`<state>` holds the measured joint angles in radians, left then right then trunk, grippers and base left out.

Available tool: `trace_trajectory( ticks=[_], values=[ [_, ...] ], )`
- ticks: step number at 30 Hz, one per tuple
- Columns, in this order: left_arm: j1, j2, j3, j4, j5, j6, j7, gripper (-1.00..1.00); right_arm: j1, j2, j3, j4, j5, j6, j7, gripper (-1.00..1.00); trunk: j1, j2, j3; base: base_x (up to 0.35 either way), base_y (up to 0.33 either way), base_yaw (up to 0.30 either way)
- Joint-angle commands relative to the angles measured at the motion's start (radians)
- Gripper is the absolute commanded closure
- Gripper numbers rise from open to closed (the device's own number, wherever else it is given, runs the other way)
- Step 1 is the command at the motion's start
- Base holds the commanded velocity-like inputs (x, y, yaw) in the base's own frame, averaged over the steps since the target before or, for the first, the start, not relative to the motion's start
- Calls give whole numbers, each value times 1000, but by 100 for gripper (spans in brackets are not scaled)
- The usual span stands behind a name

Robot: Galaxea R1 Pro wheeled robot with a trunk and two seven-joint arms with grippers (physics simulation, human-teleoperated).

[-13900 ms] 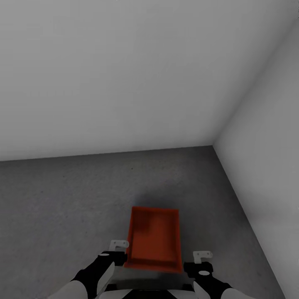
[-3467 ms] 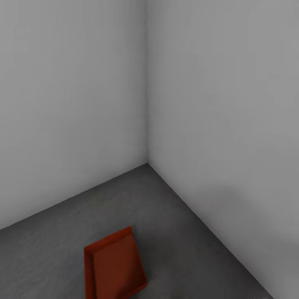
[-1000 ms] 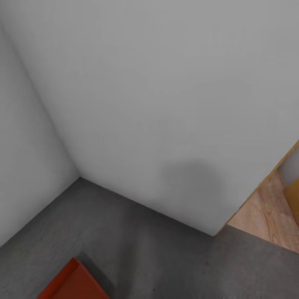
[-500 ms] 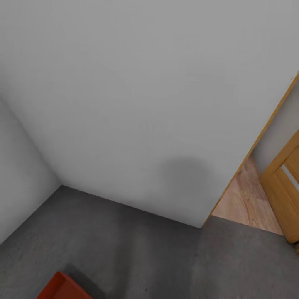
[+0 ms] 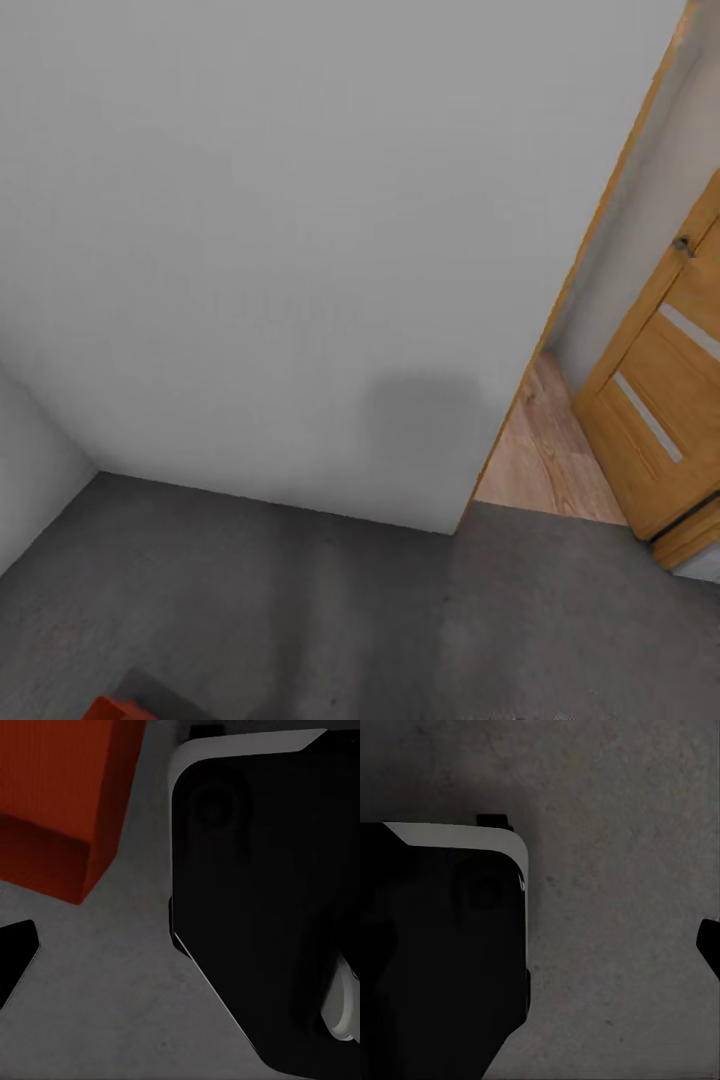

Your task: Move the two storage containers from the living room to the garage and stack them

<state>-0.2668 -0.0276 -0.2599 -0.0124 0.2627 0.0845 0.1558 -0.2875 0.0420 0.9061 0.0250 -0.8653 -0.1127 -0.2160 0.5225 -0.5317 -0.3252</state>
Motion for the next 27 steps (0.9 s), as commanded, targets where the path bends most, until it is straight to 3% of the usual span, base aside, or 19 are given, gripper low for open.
trace_trajectory(
  ticks=[1, 27],
  values=[
    [0, 0, -9, -1, 9, 4, 4, -100, -1, 1, 8, 3, -9, -4, 0, -100, 0, -1, -1, 0, 0, -283],
    [0, 0, -9, -1, 9, 4, 4, -100, -1, 4, 8, 3, -9, -4, 0, -100, 0, -1, -1, 0, 0, -282]
  ],
)
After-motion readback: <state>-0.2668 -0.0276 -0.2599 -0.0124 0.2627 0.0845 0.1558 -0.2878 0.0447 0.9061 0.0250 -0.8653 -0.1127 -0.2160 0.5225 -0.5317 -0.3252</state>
